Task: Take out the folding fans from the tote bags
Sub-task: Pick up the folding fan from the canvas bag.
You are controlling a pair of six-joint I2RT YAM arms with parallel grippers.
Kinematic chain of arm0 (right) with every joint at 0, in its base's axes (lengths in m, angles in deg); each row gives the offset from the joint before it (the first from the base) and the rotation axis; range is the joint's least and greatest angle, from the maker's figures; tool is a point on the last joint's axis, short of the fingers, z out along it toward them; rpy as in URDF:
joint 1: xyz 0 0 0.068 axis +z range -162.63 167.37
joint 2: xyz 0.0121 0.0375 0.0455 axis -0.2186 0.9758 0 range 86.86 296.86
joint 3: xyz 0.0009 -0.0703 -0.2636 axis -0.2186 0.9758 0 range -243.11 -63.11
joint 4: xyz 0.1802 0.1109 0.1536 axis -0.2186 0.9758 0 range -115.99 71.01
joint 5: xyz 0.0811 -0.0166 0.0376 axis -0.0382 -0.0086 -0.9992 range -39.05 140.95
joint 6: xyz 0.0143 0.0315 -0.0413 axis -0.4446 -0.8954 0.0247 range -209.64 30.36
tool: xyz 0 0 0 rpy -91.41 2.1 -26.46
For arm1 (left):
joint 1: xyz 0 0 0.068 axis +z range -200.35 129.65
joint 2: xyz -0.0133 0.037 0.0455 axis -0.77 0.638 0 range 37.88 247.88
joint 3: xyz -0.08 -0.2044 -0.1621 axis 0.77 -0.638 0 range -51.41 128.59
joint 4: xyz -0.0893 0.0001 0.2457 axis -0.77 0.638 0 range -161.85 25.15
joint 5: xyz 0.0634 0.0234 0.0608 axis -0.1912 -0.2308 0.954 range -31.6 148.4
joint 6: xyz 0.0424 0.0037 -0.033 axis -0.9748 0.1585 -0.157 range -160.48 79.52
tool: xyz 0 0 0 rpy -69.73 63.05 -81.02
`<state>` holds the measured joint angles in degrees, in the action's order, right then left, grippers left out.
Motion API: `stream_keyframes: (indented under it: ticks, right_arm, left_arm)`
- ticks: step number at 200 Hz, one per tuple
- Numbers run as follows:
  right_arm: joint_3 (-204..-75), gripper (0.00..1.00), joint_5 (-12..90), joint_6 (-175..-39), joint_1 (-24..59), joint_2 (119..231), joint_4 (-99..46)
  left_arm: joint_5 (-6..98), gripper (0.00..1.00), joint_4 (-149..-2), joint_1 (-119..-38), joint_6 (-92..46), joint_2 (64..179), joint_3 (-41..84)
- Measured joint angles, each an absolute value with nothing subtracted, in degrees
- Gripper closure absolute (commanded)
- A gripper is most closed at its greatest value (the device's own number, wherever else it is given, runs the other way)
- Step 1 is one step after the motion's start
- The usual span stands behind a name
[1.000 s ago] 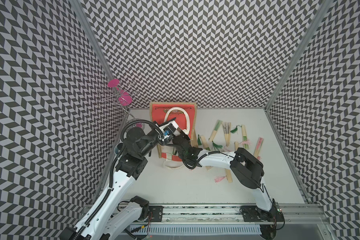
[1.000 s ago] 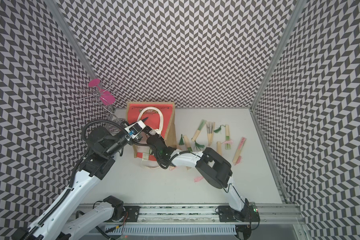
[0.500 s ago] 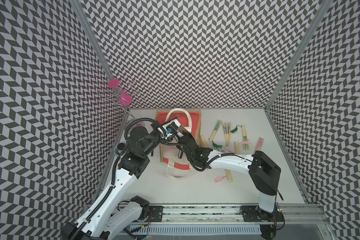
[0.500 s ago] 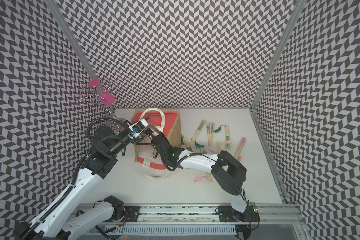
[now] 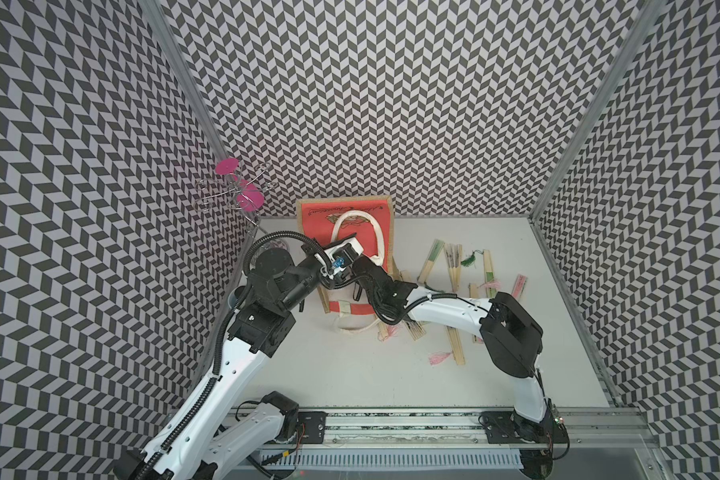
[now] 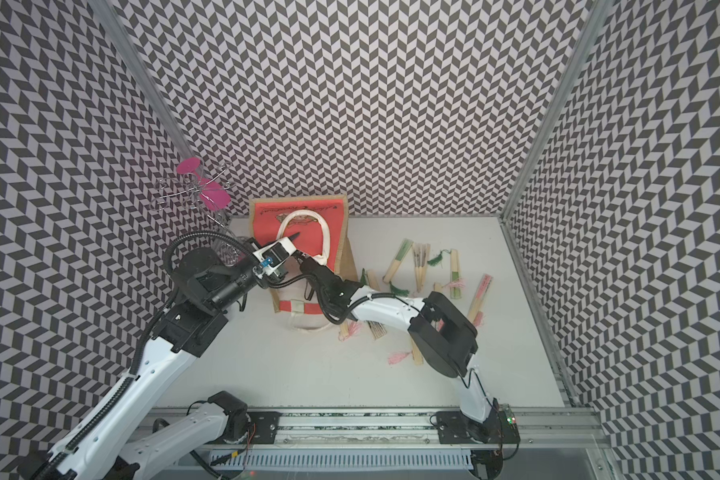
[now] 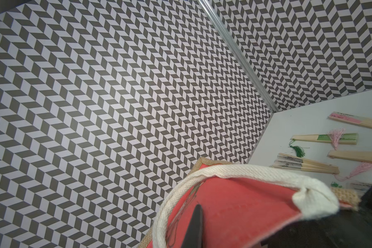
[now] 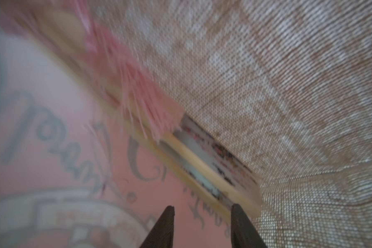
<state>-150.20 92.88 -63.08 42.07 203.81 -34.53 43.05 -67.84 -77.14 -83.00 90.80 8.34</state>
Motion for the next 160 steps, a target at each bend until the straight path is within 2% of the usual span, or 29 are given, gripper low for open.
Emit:
stream_keyframes:
  ticks: [31, 103, 160]
  right_arm:
    - [-150.3, 0.46, 95.4, -58.7, 40.8, 204.9, -37.4]
    - [-156.5, 0.45, 104.1, -40.4, 40.3, 214.2, -63.3]
    - [-150.4, 0.46, 105.4, -32.9, 43.3, 213.2, -76.6]
  left_arm:
    - [42.6, 1.00, -64.9, -77.3, -83.0, 91.2, 9.4]
    - [34.7, 1.00, -58.3, -77.6, -87.5, 90.5, 11.2]
    - [32.4, 1.00, -57.6, -78.5, -90.1, 85.3, 7.5]
